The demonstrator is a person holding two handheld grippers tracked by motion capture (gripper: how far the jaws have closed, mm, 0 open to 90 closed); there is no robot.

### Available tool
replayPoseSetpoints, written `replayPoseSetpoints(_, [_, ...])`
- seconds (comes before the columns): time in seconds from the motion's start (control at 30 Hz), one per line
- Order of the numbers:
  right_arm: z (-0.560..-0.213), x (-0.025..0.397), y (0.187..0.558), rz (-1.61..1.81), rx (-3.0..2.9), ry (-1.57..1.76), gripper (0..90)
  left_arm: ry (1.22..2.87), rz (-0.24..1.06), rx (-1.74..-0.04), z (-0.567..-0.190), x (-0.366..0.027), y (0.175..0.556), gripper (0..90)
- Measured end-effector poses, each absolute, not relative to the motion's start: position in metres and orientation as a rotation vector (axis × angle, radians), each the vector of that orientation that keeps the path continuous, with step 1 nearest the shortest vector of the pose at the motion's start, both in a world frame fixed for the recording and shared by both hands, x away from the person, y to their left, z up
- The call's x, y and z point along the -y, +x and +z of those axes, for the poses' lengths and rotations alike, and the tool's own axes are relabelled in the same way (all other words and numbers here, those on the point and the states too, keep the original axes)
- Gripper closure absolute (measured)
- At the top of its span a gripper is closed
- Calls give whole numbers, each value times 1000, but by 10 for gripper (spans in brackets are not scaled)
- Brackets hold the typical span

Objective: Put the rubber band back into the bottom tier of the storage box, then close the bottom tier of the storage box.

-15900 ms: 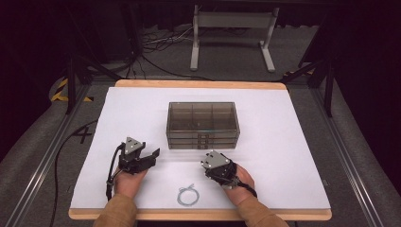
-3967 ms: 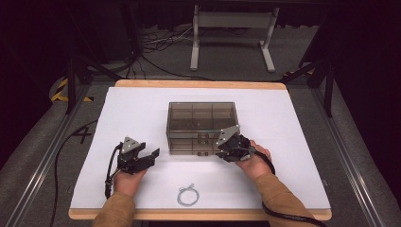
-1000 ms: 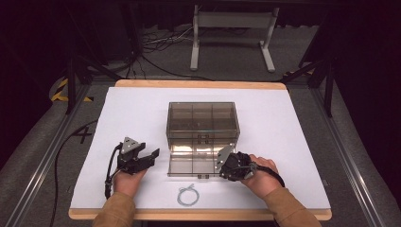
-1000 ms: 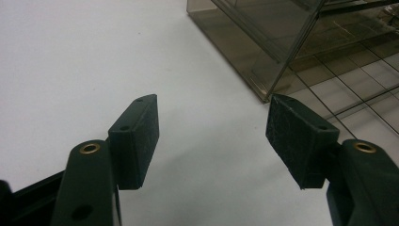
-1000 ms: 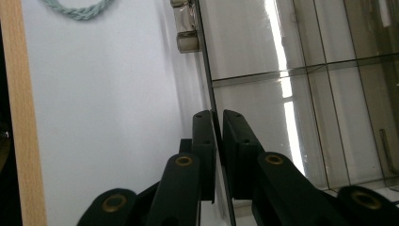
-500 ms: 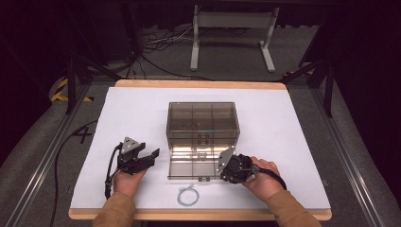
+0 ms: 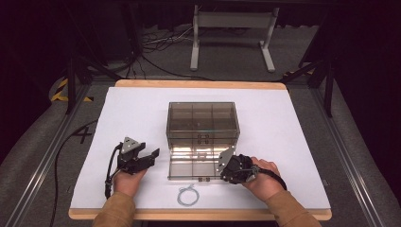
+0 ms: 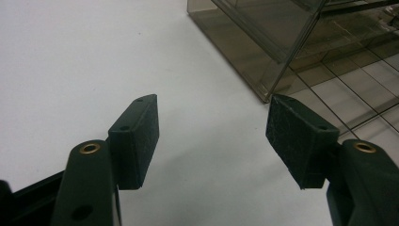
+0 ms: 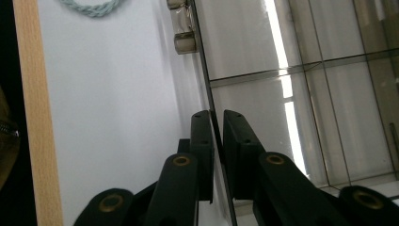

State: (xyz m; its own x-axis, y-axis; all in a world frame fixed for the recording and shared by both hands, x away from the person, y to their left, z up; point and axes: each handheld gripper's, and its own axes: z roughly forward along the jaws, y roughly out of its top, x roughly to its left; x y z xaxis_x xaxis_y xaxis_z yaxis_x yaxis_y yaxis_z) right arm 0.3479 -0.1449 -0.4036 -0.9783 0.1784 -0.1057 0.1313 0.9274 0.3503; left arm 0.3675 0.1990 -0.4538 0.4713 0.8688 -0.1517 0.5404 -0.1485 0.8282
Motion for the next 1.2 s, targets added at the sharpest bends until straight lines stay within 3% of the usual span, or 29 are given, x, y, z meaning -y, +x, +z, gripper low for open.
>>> replayPoseSetpoints(0.53, [-397,153,340,771,-2862,365,701,1824,462,-1191,-454,-199,368,359])
replayPoseSetpoints(1.2, [-401,139,326,1050,-2781,501,678,1826,464,-1190,-454,-199,368,360])
